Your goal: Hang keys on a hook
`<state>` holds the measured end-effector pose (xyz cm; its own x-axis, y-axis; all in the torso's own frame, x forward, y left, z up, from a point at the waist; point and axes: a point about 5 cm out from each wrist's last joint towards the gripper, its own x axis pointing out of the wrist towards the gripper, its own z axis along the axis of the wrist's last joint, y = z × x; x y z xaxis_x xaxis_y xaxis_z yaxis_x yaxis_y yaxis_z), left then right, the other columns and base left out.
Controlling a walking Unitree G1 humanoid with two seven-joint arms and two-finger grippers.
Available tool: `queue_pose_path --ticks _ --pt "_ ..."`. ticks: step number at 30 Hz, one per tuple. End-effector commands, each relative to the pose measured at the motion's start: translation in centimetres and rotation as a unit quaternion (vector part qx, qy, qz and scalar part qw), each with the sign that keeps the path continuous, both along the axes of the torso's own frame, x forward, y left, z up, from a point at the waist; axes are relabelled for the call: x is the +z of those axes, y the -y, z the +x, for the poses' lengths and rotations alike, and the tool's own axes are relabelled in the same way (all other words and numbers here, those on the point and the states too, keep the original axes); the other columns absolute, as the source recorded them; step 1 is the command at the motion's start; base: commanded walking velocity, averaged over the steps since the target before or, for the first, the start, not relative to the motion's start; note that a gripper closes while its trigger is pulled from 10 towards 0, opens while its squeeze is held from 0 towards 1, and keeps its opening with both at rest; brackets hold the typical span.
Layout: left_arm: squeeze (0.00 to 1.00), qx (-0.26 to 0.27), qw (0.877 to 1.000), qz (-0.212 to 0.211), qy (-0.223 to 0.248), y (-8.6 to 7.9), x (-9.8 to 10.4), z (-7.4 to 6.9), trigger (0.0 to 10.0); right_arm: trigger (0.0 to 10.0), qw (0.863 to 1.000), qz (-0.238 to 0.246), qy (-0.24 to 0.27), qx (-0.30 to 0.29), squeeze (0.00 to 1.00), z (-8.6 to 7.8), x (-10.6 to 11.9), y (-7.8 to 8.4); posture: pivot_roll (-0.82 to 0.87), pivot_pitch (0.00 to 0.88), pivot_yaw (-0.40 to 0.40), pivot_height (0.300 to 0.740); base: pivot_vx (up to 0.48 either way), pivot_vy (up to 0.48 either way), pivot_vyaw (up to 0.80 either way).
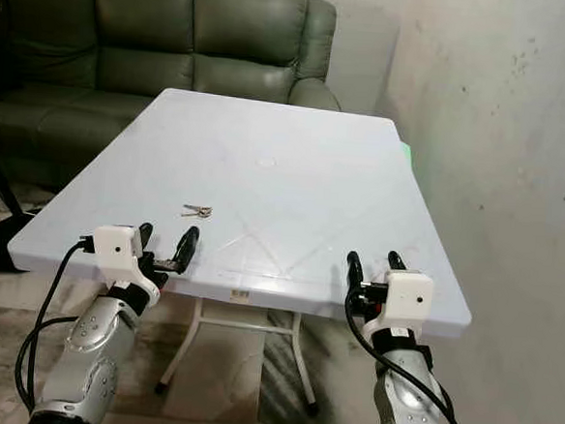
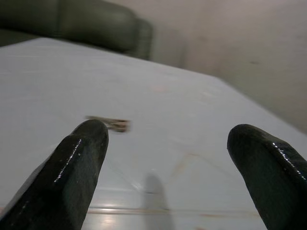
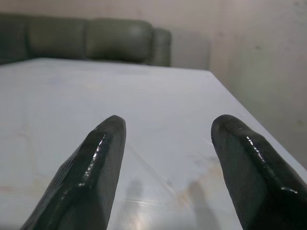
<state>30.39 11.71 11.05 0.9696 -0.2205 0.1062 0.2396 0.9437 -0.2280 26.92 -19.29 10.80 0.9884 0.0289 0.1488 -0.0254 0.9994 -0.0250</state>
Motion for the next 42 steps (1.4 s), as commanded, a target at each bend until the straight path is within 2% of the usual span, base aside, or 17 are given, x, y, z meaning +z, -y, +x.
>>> queue_pose_path --ticks 1,42 --pt "0.00 0.002 1.000 0.005 0.004 -0.40 0.32 0.10 10.0 10.0 1.000 0.002 0.014 0.005 0.00 0.27 0.75 -0.31 0.01 0.033 -0.038 0.740 0.000 0.349 0.00" --pt "0.00 -0.001 1.000 0.004 0.002 -0.20 0.21 0.18 10.0 10.0 1.000 0.001 0.014 0.009 0.00 0.29 0.83 -0.40 0.00 0.026 -0.041 0.740 0.000 0.351 0.00"
